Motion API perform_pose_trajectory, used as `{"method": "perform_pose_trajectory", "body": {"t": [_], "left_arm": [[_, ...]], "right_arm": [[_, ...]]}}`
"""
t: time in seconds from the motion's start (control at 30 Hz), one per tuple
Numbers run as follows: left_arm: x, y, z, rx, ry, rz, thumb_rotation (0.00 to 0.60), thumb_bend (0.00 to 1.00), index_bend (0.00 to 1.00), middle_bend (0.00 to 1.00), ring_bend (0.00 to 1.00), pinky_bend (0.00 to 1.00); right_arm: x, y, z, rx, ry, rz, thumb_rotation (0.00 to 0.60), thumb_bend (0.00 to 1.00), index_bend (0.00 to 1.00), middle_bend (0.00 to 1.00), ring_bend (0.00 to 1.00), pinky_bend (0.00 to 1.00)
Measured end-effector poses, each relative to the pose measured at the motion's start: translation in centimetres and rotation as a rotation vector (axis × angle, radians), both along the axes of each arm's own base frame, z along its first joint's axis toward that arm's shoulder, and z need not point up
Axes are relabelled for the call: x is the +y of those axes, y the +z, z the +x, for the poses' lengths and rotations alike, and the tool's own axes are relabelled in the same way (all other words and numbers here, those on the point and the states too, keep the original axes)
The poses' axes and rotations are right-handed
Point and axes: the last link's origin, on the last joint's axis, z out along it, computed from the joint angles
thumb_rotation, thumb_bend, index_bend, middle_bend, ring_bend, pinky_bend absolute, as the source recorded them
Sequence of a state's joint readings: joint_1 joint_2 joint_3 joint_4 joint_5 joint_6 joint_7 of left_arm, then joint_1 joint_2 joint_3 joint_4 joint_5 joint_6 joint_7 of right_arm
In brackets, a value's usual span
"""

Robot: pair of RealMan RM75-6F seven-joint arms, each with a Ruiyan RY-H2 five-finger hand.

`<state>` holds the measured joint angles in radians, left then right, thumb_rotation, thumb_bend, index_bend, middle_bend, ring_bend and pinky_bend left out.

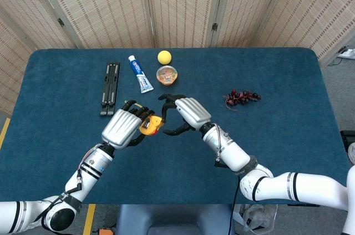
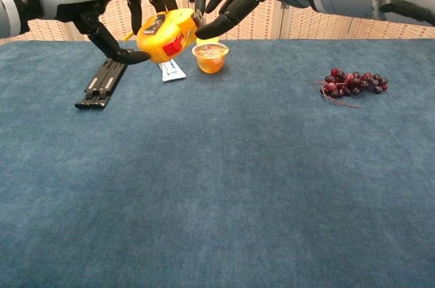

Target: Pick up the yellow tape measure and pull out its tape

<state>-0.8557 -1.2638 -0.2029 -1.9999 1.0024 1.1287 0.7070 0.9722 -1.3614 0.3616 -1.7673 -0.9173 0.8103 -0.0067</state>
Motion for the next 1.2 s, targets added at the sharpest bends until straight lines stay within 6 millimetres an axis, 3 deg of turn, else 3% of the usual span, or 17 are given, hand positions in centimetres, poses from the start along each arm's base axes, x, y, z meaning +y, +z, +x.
{"method": "perform_pose_trajectory", "body": {"t": [0.3, 0.53, 0.87, 1.2], "left_arm": [[0.1, 0.0, -0.3, 0.002, 0.012, -0.001, 0.600, 0.41, 0.44, 0.46, 0.43, 0.18], [0.2, -0.1, -0.5, 0.006, 0.015, -0.001, 0.600, 0.41, 0.44, 0.46, 0.43, 0.18], [0.2, -0.1, -0.8, 0.008, 0.017, 0.004, 0.600, 0.41, 0.44, 0.46, 0.43, 0.18], [0.9, 0.0, -3.3, 0.074, 0.048, 0.030, 0.600, 0.41, 0.44, 0.46, 0.42, 0.18]], "right_arm": [[-0.1, -0.1, -0.3, 0.006, -0.010, 0.006, 0.600, 0.24, 0.55, 0.21, 0.20, 0.16], [-0.3, -0.2, -0.3, 0.001, -0.013, -0.005, 0.600, 0.39, 0.57, 0.22, 0.21, 0.16], [-0.3, -0.2, -0.3, 0.005, -0.015, -0.012, 0.600, 0.48, 0.58, 0.23, 0.21, 0.16], [0.1, 1.5, -1.5, 0.012, -0.025, -0.025, 0.600, 0.50, 0.58, 0.23, 0.21, 0.16]]}}
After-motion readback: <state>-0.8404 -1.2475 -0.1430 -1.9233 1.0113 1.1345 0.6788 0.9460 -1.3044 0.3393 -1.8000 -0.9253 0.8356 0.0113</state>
